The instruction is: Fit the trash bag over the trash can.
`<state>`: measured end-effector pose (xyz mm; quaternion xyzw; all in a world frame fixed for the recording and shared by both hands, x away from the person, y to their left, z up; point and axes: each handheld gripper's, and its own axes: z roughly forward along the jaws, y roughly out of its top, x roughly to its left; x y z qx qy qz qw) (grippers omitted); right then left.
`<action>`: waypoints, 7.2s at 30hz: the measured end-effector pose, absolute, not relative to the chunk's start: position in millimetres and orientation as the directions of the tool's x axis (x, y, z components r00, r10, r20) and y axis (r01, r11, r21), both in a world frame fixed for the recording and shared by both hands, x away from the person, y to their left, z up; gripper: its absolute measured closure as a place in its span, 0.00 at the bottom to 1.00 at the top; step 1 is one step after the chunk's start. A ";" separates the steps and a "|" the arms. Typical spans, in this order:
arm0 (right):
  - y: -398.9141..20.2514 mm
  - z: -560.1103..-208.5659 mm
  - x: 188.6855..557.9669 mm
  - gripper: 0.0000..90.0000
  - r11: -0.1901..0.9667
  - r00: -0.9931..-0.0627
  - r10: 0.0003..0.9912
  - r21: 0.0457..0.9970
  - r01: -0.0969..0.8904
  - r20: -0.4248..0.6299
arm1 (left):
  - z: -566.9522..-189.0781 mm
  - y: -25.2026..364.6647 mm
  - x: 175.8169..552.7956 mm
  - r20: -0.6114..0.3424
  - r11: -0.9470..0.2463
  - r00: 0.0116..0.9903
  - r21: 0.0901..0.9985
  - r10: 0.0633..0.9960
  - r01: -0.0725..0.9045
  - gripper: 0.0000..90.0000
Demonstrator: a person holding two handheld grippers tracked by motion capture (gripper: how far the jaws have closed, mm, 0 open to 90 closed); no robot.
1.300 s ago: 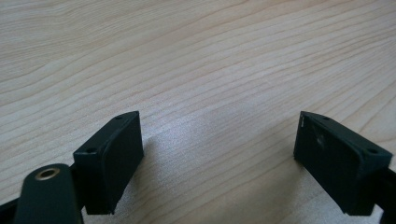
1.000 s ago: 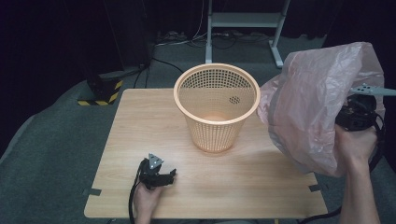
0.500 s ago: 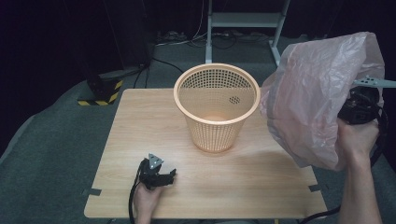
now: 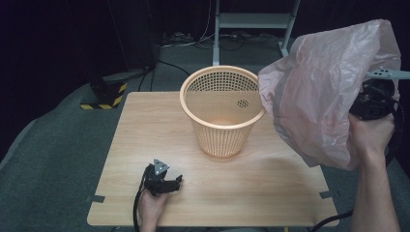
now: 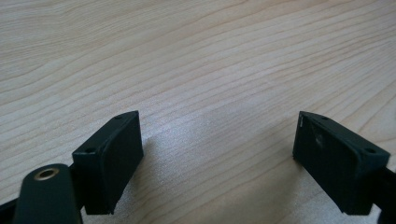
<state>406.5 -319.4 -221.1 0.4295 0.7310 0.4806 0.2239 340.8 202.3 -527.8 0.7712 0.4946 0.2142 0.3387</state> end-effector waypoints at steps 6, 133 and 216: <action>-295.6 -214.4 423.2 0.99 0.211 -0.564 0.823 0.882 0.422 0.073 | -527.8 202.3 340.8 -0.005 -0.281 0.419 0.734 0.908 0.618 0.18; -64.8 -266.5 551.2 0.99 0.468 -0.736 0.660 0.683 0.560 0.151 | -527.8 203.0 340.7 -0.012 -0.277 0.421 0.735 0.907 0.618 0.18; -63.9 -268.8 558.1 0.98 0.511 -0.708 0.701 0.631 0.584 0.087 | -527.6 204.5 341.2 -0.009 -0.273 0.412 0.736 0.911 0.620 0.20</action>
